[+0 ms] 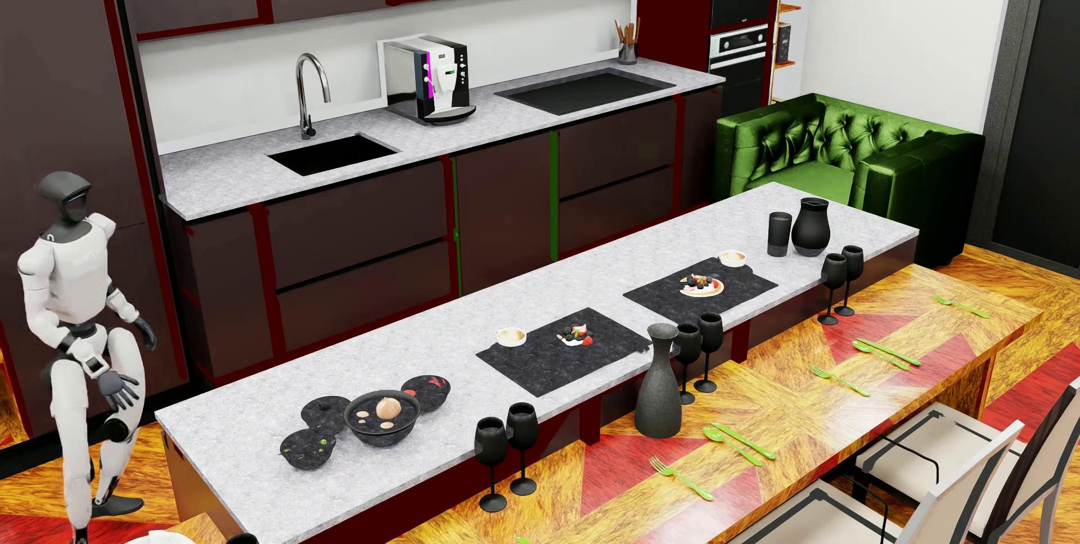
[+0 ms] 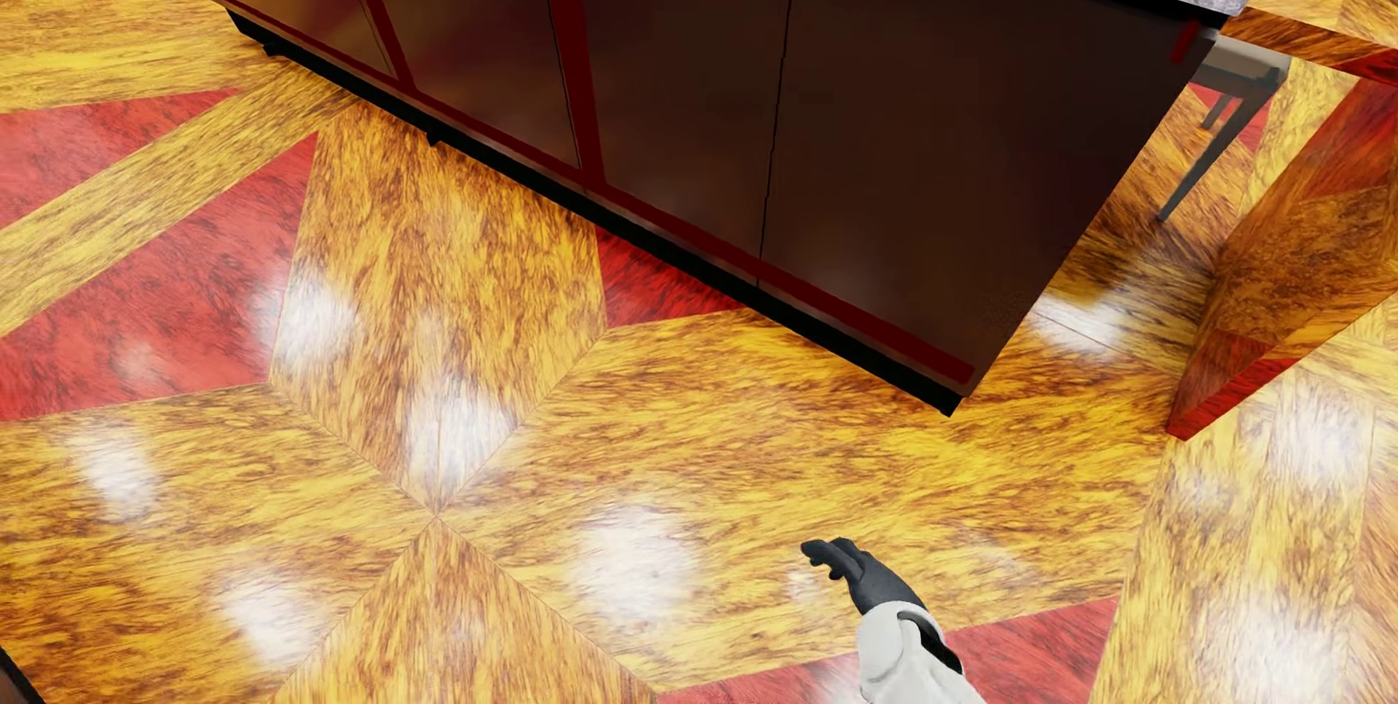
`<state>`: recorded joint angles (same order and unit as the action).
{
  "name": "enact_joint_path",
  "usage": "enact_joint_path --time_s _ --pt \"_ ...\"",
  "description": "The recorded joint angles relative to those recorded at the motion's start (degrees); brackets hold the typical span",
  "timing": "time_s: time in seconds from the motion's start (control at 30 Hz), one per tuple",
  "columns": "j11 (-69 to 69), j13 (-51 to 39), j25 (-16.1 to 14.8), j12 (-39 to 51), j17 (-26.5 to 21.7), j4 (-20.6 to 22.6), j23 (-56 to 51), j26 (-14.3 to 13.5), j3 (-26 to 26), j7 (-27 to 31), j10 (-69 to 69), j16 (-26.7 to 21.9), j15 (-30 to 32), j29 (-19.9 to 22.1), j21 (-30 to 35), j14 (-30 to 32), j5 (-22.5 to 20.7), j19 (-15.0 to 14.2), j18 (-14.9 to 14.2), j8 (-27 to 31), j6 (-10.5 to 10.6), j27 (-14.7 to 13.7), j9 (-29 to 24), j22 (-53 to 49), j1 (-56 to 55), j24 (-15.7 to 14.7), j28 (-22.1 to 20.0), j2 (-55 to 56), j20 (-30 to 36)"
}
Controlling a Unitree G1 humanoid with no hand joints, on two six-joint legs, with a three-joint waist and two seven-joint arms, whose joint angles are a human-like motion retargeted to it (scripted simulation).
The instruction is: Approach the fabric armchair
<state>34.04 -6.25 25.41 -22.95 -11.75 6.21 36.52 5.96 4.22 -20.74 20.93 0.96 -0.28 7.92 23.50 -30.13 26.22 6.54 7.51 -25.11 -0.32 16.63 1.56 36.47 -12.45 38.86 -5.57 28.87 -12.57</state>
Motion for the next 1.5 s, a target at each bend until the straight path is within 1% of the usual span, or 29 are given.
enact_joint_path --time_s 0.03,0.07,0.13,0.17,0.3,0.4,0.43,0.47,0.5,0.53,0.57,0.63,0.67,0.7,0.77,0.83,0.9,0.97,1.0,1.03,1.07,1.1,1.13,1.23,1.3,1.37,1.43,1.47,1.5 --pt "6.01 -0.53 1.27 -0.62 -0.28 0.65 -0.36 -1.09 -0.61 1.86 0.23 0.36 -1.97 -1.04 0.84 -0.34 -1.9 2.58 0.56 6.52 0.4 -0.36 -0.18 0.02 -0.13 -1.12 -1.64 3.46 -1.07" --pt "13.56 -0.58 2.48 -0.85 -0.4 1.09 -0.28 -2.09 -1.31 3.81 0.47 0.43 -4.33 -1.48 1.38 -0.71 -6.23 1.11 1.05 14.21 0.81 -0.53 -0.38 -0.08 -0.16 -2.24 -3.16 7.56 -1.87" --pt "27.01 1.28 3.9 0.31 -0.45 1.99 0.28 -3.83 -2.43 7.69 0.58 -1.04 -7.01 -1.69 0.92 -1.08 -17.66 -5.97 2.71 24.61 1.34 -0.19 -0.61 -0.57 0.17 -3.27 -4.75 14.66 -1.5" --pt "30.99 3.23 3.96 1.74 -0.51 2.66 0.54 -4.62 -2.84 9.57 0.36 -2.47 -8.03 -1.5 -0.04 -1.28 -23.26 -8.21 3.51 26.49 1.45 0.03 -0.67 -0.96 0.66 -3.14 -4.86 17.72 -0.32" --pt "21.96 14.9 2.68 11.91 -1.36 6.53 3.12 -7.64 -5.01 18.44 -0.58 -9.07 -8.29 -1.58 -4.3 -3.08 -32.22 -14.46 5.69 19.42 1.2 1.25 -1.18 -3.69 4.33 -1.01 -4.65 26.87 7.81" --pt "0.16 23.05 6.5 18.3 -1.81 8.37 6.02 -8.49 -7.93 24.85 0.73 -11.03 -6.39 -7.47 -5.42 -2.51 -37.73 -17.01 6.69 25.65 1.4 5.78 -1.91 -7.41 9.13 1.16 -3.16 26.11 15.43" --pt "0.65 25.09 8.65 19.65 -1.56 8.55 6.57 -8.04 -9.03 25.95 3.14 -11.2 -3.52 -9.39 -6.02 0.22 -37.74 -7.29 6.95 26.49 1.7 7.05 -2.32 -8.08 10.06 0.65 -2.28 24.93 18.01" --pt "3.66 26.7 10.24 19.42 -0.85 8.98 6.91 -7.49 -10.08 27.01 8.09 -11.21 -6.43 -10.16 -7.41 4.44 -36.17 -5.27 6.87 25.07 2.09 8.05 -2.92 -8.92 9.78 -0.68 -1.74 24.07 20.1" --pt "6.21 27.94 10.95 18.0 0.27 8.72 7.13 -6.91 -11.15 26.64 16.13 -11.06 -9.05 -9.71 -9.55 13.43 -34.2 -3.76 -2.11 24.14 2.52 8.81 -3.56 -9.67 7.59 -2.39 -1.15 22.1 22.1" --pt "7.29 28.83 10.87 16.3 1.7 9.26 7.3 -6.2 -11.81 28.11 26.13 -11.21 -12.1 -8.94 -11.66 24.65 -31.94 -2.4 -19.64 23.29 2.82 9.11 -4.08 -10.04 3.9 -3.4 0.43 19.22 24.41" --pt "7.08 29.04 10.43 14.88 3.25 9.02 7.61 -5.32 -12.65 23.42 37.52 -11.9 -15.02 -8.72 -12.85 31.63 -28.84 -2.57 -21.62 21.48 3.0 8.69 -4.44 -10.19 -1.72 -2.81 2.88 15.55 26.5" --pt "2.45 26.36 10.49 11.72 4.3 2.14 8.85 -3.54 -11.42 21.56 52.37 -11.27 -18.8 -9.75 -11.24 24.98 -25.0 -4.6 -21.99 18.23 3.3 6.91 -4.73 -9.24 -14.59 -0.07 3.06 5.69 25.61" --pt "-0.88 23.74 11.81 9.66 3.72 -2.66 9.8 -2.62 -9.82 19.85 53.53 -9.4 -20.12 -10.34 -9.13 20.8 -24.15 -5.59 -20.59 17.17 3.39 5.85 -4.62 -7.4 -20.48 -0.94 -0.4 0.07 21.88" --pt "-3.79 20.96 13.46 8.22 2.65 -6.3 9.73 -1.33 -8.02 17.86 51.2 -7.44 -21.63 -10.93 -6.72 18.15 -23.68 -6.46 -16.25 16.03 3.31 4.77 -4.39 -4.87 -25.91 -3.23 -4.4 -5.4 16.93" --pt "-7.33 14.97 14.84 6.97 -1.36 -8.15 5.95 2.02 -4.65 18.24 38.67 -5.72 -26.28 -11.13 -2.92 15.71 -23.27 -8.14 -11.91 13.71 2.84 2.12 -4.07 -1.52 -34.35 -7.54 -9.94 -15.88 8.34" --pt "-10.87 7.49 13.37 3.71 -5.57 -7.62 1.18 0.92 -2.12 20.88 14.23 -7.43 -29.37 -9.0 -3.1 19.73 -22.1 -11.18 -10.57 12.61 2.09 0.57 -4.4 -2.11 -36.15 -10.43 -9.68 -26.41 3.12" --pt "-11.95 1.59 9.36 -0.45 -6.9 -9.36 -3.29 -0.62 -0.43 18.71 -3.88 -7.92 -27.64 -4.33 -8.77 22.72 -19.95 -14.82 -7.79 13.8 1.17 2.22 -5.05 -2.54 -33.78 -10.77 -9.42 -35.06 0.29" --pt "-4.61 0.0 7.63 -3.86 -7.79 -12.1 -8.74 -1.18 0.64 9.91 7.29 -6.15 -15.83 2.13 -12.9 27.91 -16.09 -16.26 -7.94 17.23 0.33 2.66 -5.82 -1.68 -32.82 -9.45 -9.21 -38.35 -0.34" --pt "5.62 1.41 7.1 -4.05 -8.49 -11.27 -11.91 -1.33 0.97 8.99 14.41 -5.01 -3.4 4.23 -13.79 23.83 -14.26 -13.46 -4.97 19.88 -0.38 1.84 -6.32 -0.73 -32.15 -8.73 -8.89 -35.69 -0.24" --pt "18.82 3.85 6.37 -2.9 -8.78 -9.79 -14.71 -1.41 1.0 8.4 18.61 -4.22 7.01 5.08 -14.27 18.39 -11.53 -15.49 -4.37 20.89 -1.14 1.15 -6.79 0.33 -30.24 -7.98 -8.56 -30.1 0.13" --pt "31.2 6.32 5.87 -0.56 -8.56 -7.55 -16.52 -1.61 0.52 8.28 18.93 -3.69 7.26 4.55 -13.99 14.61 -10.14 -12.11 -4.05 22.77 -1.95 1.05 -7.21 1.26 -26.82 -7.18 -8.4 -22.31 0.94" --pt "39.86 8.23 5.81 2.6 -7.86 -5.42 -17.04 -1.9 -0.22 8.53 16.14 -3.4 1.7 2.89 -12.86 12.24 -12.35 -9.01 -3.94 25.54 -2.57 1.46 -7.46 2.0 -22.22 -6.37 -8.53 -13.51 2.2" --pt "43.5 9.89 5.93 6.22 -6.62 -3.92 -16.27 -1.99 -0.98 9.41 11.27 -3.44 0.2 0.71 -11.33 10.99 -14.88 -8.6 -4.39 26.48 -2.79 1.92 -7.4 2.57 -16.74 -5.55 -8.54 -5.01 3.93" --pt "30.42 16.63 6.82 16.94 -4.32 -1.58 -10.45 -3.24 -3.45 13.23 -1.31 -4.35 -4.56 -6.78 -7.83 7.81 -19.99 -10.58 -5.05 23.09 -1.77 2.11 -5.57 2.02 -1.29 -1.34 -2.2 12.72 14.31" --pt "10.02 20.44 8.55 23.4 -3.78 -0.77 -7.49 -8.12 -5.6 15.94 -0.65 -6.27 -3.5 -11.93 -6.96 1.86 -21.2 -9.61 -5.3 23.18 -1.07 3.0 -4.29 -3.2 5.46 2.57 3.18 19.02 24.49" --pt "-16.44 24.66 9.28 27.59 -1.9 -1.14 -3.7 -12.71 -7.6 18.17 -0.7 -8.7 -4.52 -11.48 -9.13 -1.61 -20.84 -10.93 -5.51 24.79 -0.74 4.36 -3.33 -10.31 13.24 1.24 3.18 18.62 31.45" --pt "-17.56 27.79 11.22 25.93 1.48 -3.57 2.95 -12.9 -9.13 19.79 7.11 -10.73 -4.36 -9.79 -10.02 5.22 -19.1 -8.4 -6.95 19.03 -0.46 8.37 -2.91 -14.37 17.44 -5.32 1.18 16.12 33.33" --pt "-10.58 28.32 12.83 23.26 3.18 -5.95 6.23 -11.22 -9.69 20.58 17.76 -12.34 1.07 -11.59 -8.51 17.52 -19.51 -2.34 -8.66 17.73 0.05 9.61 -3.14 -15.72 15.3 -8.4 0.38 15.61 32.78" --pt "-3.31 27.92 13.9 19.87 4.02 -8.28 8.93 -9.01 -9.78 20.84 32.2 -13.49 0.11 -14.54 -6.69 31.69 -19.76 -2.07 -12.99 16.46 0.75 9.35 -3.54 -16.38 10.33 -10.64 -1.13 14.39 31.11"
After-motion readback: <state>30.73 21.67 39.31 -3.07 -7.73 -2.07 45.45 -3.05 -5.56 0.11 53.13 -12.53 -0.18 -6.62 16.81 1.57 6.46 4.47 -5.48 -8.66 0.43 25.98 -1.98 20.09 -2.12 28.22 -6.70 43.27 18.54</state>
